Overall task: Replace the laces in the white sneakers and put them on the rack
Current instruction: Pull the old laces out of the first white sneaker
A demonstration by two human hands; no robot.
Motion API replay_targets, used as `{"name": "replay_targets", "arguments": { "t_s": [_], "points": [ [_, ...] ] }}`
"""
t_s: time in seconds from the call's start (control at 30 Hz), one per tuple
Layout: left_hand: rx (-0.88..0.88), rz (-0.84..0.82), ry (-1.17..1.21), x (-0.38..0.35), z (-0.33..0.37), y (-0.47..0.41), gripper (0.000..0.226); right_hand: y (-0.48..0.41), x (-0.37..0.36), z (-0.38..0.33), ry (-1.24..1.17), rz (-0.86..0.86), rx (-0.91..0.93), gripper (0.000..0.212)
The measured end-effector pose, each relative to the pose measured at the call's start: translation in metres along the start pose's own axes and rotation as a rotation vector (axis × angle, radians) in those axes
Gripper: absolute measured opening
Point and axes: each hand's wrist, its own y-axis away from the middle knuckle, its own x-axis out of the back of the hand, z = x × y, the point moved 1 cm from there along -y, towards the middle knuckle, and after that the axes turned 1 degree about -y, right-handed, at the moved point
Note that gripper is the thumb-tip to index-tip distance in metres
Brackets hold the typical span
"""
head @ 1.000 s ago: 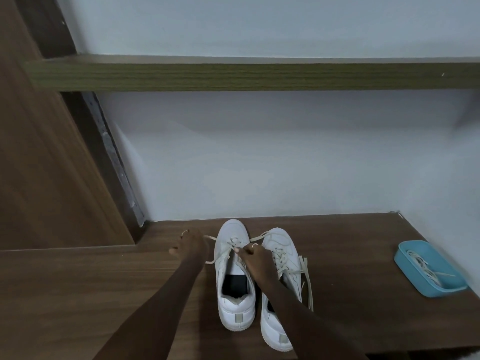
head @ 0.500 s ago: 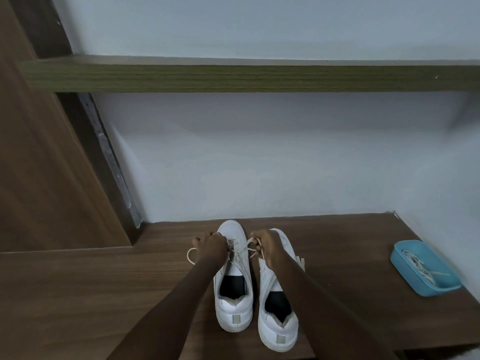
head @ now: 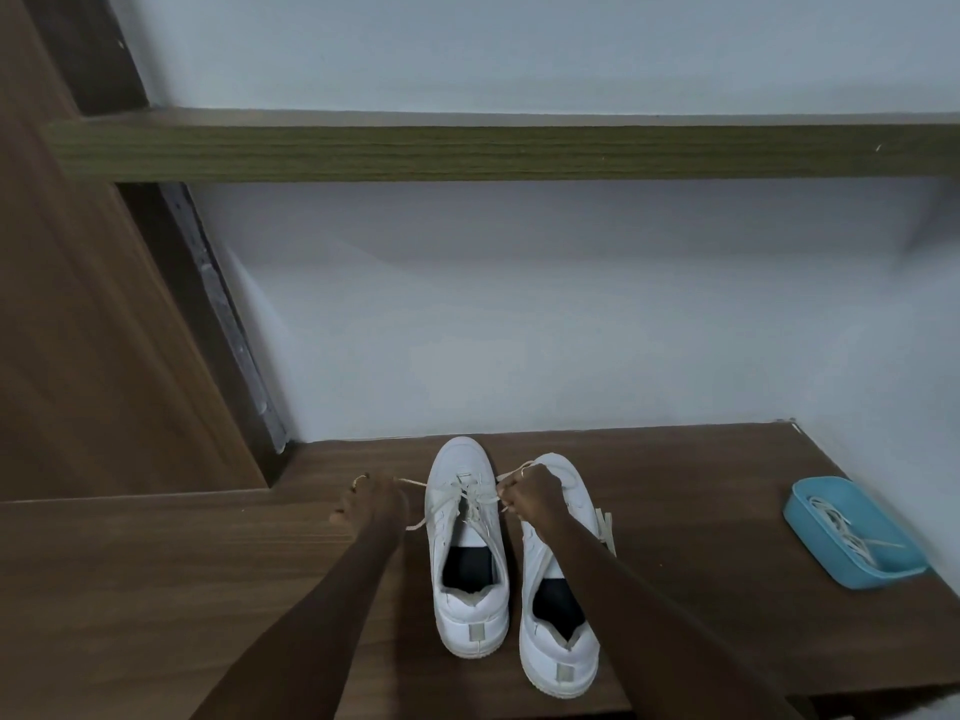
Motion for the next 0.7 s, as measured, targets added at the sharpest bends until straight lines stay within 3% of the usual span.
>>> {"name": "replay_targets", "arguments": {
  "t_s": [0.13, 0.23, 0.4, 0.53, 0.7],
  "points": [
    [-0.271, -0.081, -0.051, 0.0, 0.014, 0.001, 0.035, 0.009, 0.001, -0.005, 0.122, -0.004, 0.068, 0.028],
    [-0.528, -0.071, -0.277, 0.004, 0.033, 0.011, 0.031, 0.01, -0.001, -0.005, 0.195, 0.0, 0.107, 0.031],
    [-0.473, -0.014, -0.417, 0.005, 0.049, 0.017, 0.026, 0.014, -0.002, -0.005, 0.222, -0.019, 0.153, 0.022],
    [-0.388, 0.035, -0.335, 0.01, 0.037, 0.015, 0.028, 0.013, -0.001, -0.003, 0.201, -0.018, 0.149, 0.023],
    [-0.426, -0.136, -0.274, 0.012, 0.027, 0.013, 0.029, 0.014, -0.005, -0.005, 0.168, 0.005, 0.144, 0.036]
  ]
}}
